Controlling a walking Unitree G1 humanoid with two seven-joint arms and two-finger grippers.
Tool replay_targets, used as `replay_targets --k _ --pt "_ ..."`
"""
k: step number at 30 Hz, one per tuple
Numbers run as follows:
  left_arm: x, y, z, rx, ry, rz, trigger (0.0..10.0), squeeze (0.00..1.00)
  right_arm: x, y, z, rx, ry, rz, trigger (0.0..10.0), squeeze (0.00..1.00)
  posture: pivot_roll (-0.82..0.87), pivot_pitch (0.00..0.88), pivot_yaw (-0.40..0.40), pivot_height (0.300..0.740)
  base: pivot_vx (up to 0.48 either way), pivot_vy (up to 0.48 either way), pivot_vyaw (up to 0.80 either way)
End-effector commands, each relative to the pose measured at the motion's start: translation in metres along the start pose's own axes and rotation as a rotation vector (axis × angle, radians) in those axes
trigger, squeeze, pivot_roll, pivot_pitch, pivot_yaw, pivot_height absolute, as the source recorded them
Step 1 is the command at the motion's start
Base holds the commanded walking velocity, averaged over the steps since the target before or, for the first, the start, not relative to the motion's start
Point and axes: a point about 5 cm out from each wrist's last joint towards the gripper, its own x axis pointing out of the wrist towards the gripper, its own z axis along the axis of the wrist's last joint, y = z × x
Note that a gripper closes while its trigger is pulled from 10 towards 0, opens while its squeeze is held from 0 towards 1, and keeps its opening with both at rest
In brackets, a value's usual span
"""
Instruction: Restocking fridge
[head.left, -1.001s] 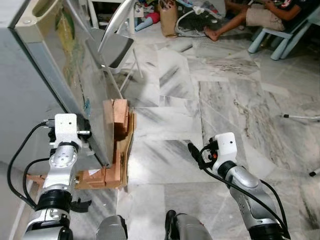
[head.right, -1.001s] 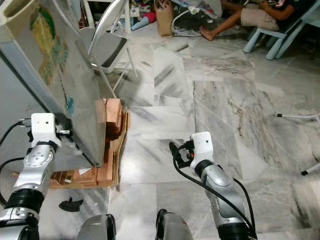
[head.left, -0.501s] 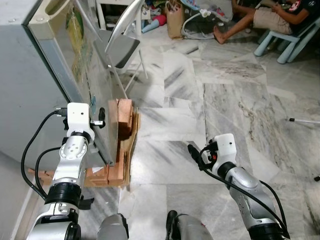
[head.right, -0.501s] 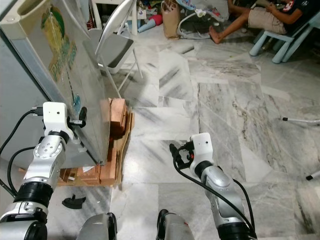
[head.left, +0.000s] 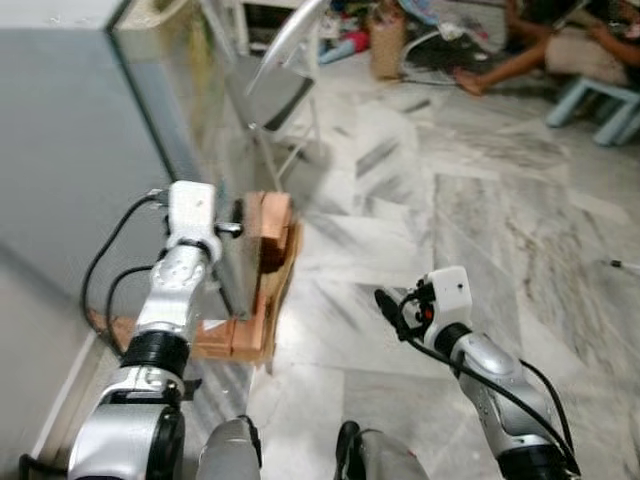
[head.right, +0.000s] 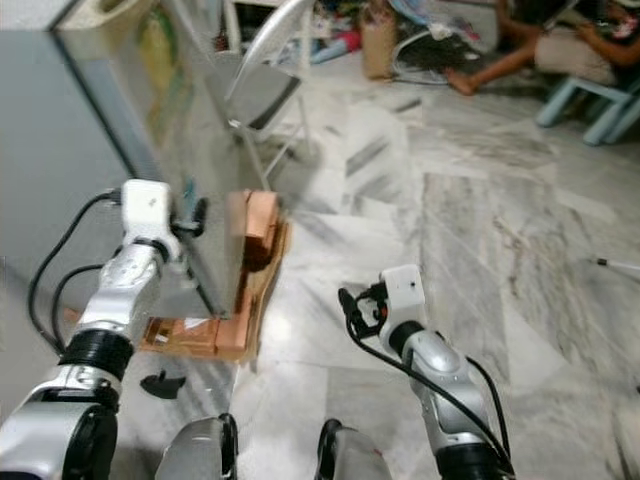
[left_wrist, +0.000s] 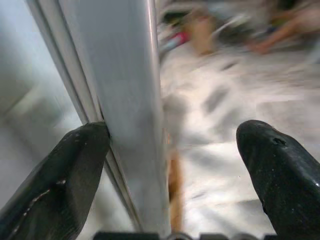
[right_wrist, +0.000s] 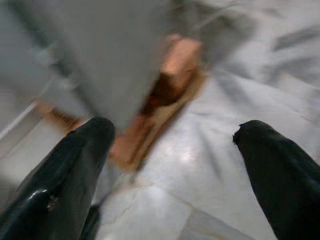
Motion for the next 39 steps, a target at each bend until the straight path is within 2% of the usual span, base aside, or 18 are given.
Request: replay_targets --k 1,2,3,4,5,9,10,11,12,14,15,19,21,22,23,30,35,39 --pt "0.007 -0.097 0.086 0.075 -0.312 -0.421 10.0 0.0 -0.001 0.013 -0.006 -0.015 0.048 0.116 10.0 0.0 -0.06 0.099 -0.034 0.74 0.0 0.0 0.0" --pt "0.0 -0.12 0.096 0.052 -0.354 -0.506 10.0 0.0 -0.001 0.016 -0.007 -0.024 0.055 0.144 10.0 0.0 -0.06 0.099 -0.034 0.74 0.0 0.0 0.0" --pt "0.0 -0.12 0.096 0.052 -0.354 -0.506 10.0 0.0 -0.001 0.016 -0.007 -0.024 0.055 0.144 10.0 0.0 -0.06 0.099 -0.034 0.74 0.0 0.0 0.0" --pt "-0.008 -0.142 0.107 0.016 -0.396 -0.587 10.0 0.0 -0.001 0.019 -0.007 -0.037 0.06 0.17 10.0 0.0 -0.06 0.097 -0.031 0.74 0.0 0.0 0.0" --pt "-0.012 -0.15 0.113 -0.033 -0.415 -0.611 10.0 0.0 -0.001 0.02 -0.007 -0.049 0.059 0.181 10.0 0.0 -0.07 0.097 -0.03 0.74 0.0 0.0 0.0" --pt "-0.01 -0.148 0.115 -0.069 -0.415 -0.596 10.0 0.0 0.0 0.021 -0.007 -0.055 0.06 0.185 10.0 0.0 -0.06 0.098 -0.03 0.74 0.0 0.0 0.0" --pt "-0.005 -0.138 0.112 -0.054 -0.409 -0.557 10.0 0.0 0.0 0.021 -0.007 -0.048 0.057 0.182 10.0 0.0 -0.06 0.097 -0.028 0.74 0.0 0.0 0.0" --pt "0.002 -0.117 0.108 -0.051 -0.396 -0.478 10.0 0.0 0.0 0.021 -0.006 -0.038 0.053 0.178 10.0 0.0 -0.06 0.097 -0.027 0.74 0.0 0.0 0.0" --pt "0.002 -0.117 0.108 -0.051 -0.396 -0.478 10.0 0.0 0.0 0.021 -0.006 -0.038 0.053 0.178 10.0 0.0 -0.06 0.097 -0.027 0.74 0.0 0.0 0.0" --pt "0.001 -0.086 0.101 -0.011 -0.371 -0.387 10.0 0.0 0.001 0.022 -0.005 -0.038 0.049 0.189 10.0 0.0 -0.05 0.095 -0.025 0.74 0.0 0.0 0.0" --pt "0.001 -0.086 0.101 -0.011 -0.371 -0.387 10.0 0.0 0.001 0.022 -0.005 -0.038 0.049 0.189 10.0 0.0 -0.05 0.095 -0.025 0.74 0.0 0.0 0.0" --pt "-0.006 -0.052 0.074 0.073 -0.298 -0.285 10.0 0.0 0.001 0.023 -0.002 -0.056 0.03 0.194 10.0 0.0 -0.05 0.094 -0.025 0.74 0.0 0.0 0.0" --pt "-0.011 -0.038 0.059 0.081 -0.262 -0.235 10.0 0.0 0.001 0.022 0.0 -0.072 0.016 0.182 10.0 0.0 -0.04 0.1 -0.024 0.74 0.0 0.0 0.0" --pt "-0.011 -0.038 0.059 0.081 -0.262 -0.235 10.0 0.0 0.001 0.022 0.0 -0.072 0.016 0.182 10.0 0.0 -0.04 0.1 -0.024 0.74 0.0 0.0 0.0" --pt "-0.017 -0.027 0.047 0.091 -0.231 -0.197 10.0 0.0 0.0 0.022 0.003 -0.089 -0.002 0.173 10.0 0.0 -0.04 0.104 -0.023 0.74 0.0 0.0 0.0" --pt "-0.04 0.0 0.02 0.126 -0.13 -0.074 10.0 0.0 0.0 0.017 0.012 -0.096 -0.043 0.128 10.0 0.0 0.02 0.135 -0.01 0.74 0.0 -0.321 -0.4" --pt "-0.052 0.011 0.012 0.121 -0.106 -0.021 10.0 0.0 0.003 0.018 0.014 -0.095 -0.058 0.117 10.0 0.0 0.02 0.135 -0.01 0.74 0.0 -0.449 -0.36" --pt "-0.072 0.018 -0.01 0.105 -0.048 0.035 10.0 0.0 0.005 0.019 0.028 -0.116 -0.146 0.06 10.0 0.0 -0.01 0.124 -0.018 0.74 0.0 -0.445 0.0"
